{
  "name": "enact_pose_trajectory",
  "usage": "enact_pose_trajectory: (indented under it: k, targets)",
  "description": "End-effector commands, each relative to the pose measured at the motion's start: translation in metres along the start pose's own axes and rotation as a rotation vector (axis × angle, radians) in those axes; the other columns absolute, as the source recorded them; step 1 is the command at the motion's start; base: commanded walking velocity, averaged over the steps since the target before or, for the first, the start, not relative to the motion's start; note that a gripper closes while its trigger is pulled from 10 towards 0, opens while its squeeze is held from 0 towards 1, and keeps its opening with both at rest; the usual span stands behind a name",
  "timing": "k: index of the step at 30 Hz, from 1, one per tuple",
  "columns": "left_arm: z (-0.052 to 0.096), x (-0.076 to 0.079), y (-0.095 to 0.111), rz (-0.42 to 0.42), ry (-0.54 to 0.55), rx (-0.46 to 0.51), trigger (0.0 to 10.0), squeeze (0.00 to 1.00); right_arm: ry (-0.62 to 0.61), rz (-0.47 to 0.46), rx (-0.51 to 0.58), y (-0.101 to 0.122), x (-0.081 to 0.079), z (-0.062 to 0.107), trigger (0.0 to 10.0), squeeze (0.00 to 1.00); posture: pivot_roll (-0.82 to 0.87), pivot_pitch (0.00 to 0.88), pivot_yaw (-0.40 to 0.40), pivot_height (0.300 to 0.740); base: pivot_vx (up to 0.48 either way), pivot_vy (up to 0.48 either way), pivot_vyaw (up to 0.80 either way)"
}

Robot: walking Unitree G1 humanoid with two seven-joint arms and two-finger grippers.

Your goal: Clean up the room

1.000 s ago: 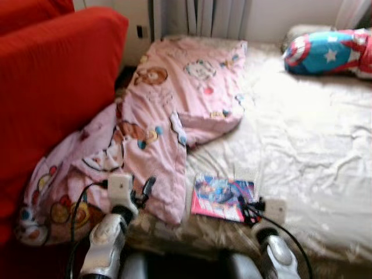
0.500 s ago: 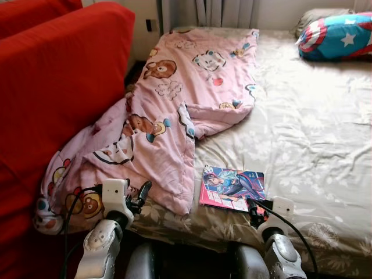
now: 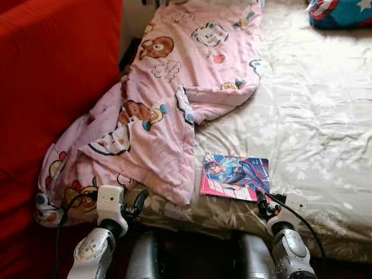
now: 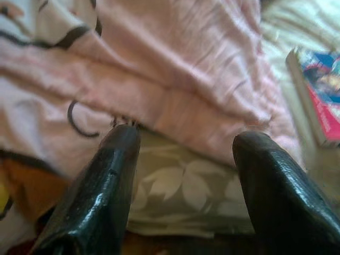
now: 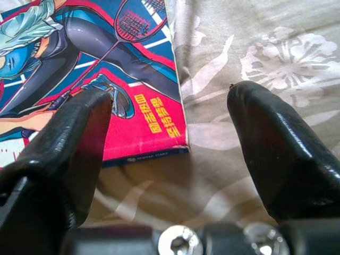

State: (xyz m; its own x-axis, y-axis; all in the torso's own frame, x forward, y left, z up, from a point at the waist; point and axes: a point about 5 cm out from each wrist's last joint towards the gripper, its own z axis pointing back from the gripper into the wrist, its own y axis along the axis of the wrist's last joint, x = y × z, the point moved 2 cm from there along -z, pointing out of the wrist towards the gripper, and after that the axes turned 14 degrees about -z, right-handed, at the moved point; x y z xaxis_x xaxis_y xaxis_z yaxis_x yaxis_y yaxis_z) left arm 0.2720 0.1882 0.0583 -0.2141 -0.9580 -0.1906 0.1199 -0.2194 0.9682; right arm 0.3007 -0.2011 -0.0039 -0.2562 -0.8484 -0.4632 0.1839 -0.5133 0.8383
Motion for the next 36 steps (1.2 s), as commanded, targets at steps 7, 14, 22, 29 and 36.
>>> enact_pose_trajectory:
  k: [7, 14, 22, 29, 36]
  targets:
    - [0.012, -0.007, -0.005, -0.024, -0.003, -0.040, 10.0, 0.00, 0.051, -0.078, 0.031, 0.004, -0.009, -0.002, 10.0, 0.00, 0.12, 0.255, 0.101, 0.600, 0.000, 0.000, 0.00]
    - [0.013, -0.007, -0.004, -0.044, -0.020, -0.045, 10.0, 0.00, 0.080, -0.105, 0.015, 0.003, -0.011, -0.003, 10.0, 0.00, 0.13, 0.262, 0.118, 0.600, 0.000, 0.000, 0.00]
    - [0.015, -0.011, -0.003, -0.058, -0.026, -0.054, 10.0, 0.00, 0.047, -0.128, 0.026, 0.002, 0.001, 0.001, 10.0, 0.00, 0.13, 0.266, 0.137, 0.600, 0.000, 0.000, 0.00]
    - [0.013, -0.010, -0.001, -0.071, -0.041, -0.053, 10.0, 0.00, 0.036, -0.140, 0.021, -0.002, 0.005, 0.005, 10.0, 0.00, 0.13, 0.265, 0.149, 0.600, 0.000, 0.000, 0.00]
    - [0.013, -0.010, -0.002, -0.080, -0.053, -0.058, 10.0, 0.00, 0.045, -0.176, -0.004, -0.010, 0.004, 0.008, 10.0, 0.00, 0.14, 0.264, 0.158, 0.600, 0.000, 0.000, 0.00]
